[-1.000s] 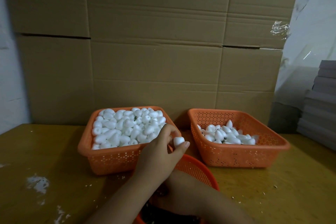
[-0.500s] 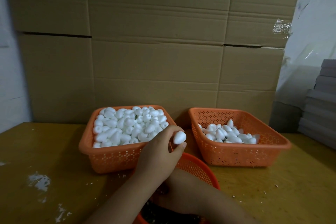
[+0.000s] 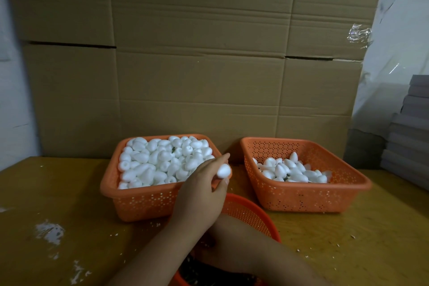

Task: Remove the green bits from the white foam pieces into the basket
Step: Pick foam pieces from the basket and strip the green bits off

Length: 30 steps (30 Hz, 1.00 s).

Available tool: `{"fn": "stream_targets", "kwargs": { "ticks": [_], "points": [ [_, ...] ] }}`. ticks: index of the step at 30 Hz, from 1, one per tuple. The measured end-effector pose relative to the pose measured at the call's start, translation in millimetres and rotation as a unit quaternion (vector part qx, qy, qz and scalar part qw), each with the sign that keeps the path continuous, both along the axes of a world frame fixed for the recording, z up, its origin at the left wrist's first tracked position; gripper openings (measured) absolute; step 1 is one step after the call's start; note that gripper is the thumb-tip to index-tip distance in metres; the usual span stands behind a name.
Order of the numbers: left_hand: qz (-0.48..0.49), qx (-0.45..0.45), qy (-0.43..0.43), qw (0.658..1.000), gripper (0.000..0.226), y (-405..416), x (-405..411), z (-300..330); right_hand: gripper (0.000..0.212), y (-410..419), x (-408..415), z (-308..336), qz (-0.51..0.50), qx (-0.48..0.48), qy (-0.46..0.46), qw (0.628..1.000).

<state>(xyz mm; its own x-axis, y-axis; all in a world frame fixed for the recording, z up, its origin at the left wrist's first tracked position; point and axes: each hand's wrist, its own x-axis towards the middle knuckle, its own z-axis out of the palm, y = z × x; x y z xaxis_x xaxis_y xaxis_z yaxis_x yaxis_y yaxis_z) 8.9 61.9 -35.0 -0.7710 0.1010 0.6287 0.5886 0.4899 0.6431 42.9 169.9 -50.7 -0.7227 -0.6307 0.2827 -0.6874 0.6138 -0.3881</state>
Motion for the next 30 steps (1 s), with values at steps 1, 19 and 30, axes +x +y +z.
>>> {"fn": "stream_targets", "kwargs": {
  "ticks": [1, 19, 30],
  "points": [
    [-0.008, 0.002, -0.003, 1.000, 0.050, -0.2, 0.4, 0.6, 0.039, -0.5, 0.0, 0.1, 0.000, 0.003, 0.004, 1.000],
    [-0.024, -0.018, -0.028, 0.999, 0.038, 1.3, 3.0, -1.4, 0.043, -0.4, 2.4, 2.3, -0.009, 0.014, 0.012, 1.000],
    [-0.024, -0.036, -0.021, 0.999, 0.005, 1.4, 5.3, 1.7, 0.043, -0.8, 1.9, 3.3, -0.009, 0.015, 0.008, 1.000]
  ]
}}
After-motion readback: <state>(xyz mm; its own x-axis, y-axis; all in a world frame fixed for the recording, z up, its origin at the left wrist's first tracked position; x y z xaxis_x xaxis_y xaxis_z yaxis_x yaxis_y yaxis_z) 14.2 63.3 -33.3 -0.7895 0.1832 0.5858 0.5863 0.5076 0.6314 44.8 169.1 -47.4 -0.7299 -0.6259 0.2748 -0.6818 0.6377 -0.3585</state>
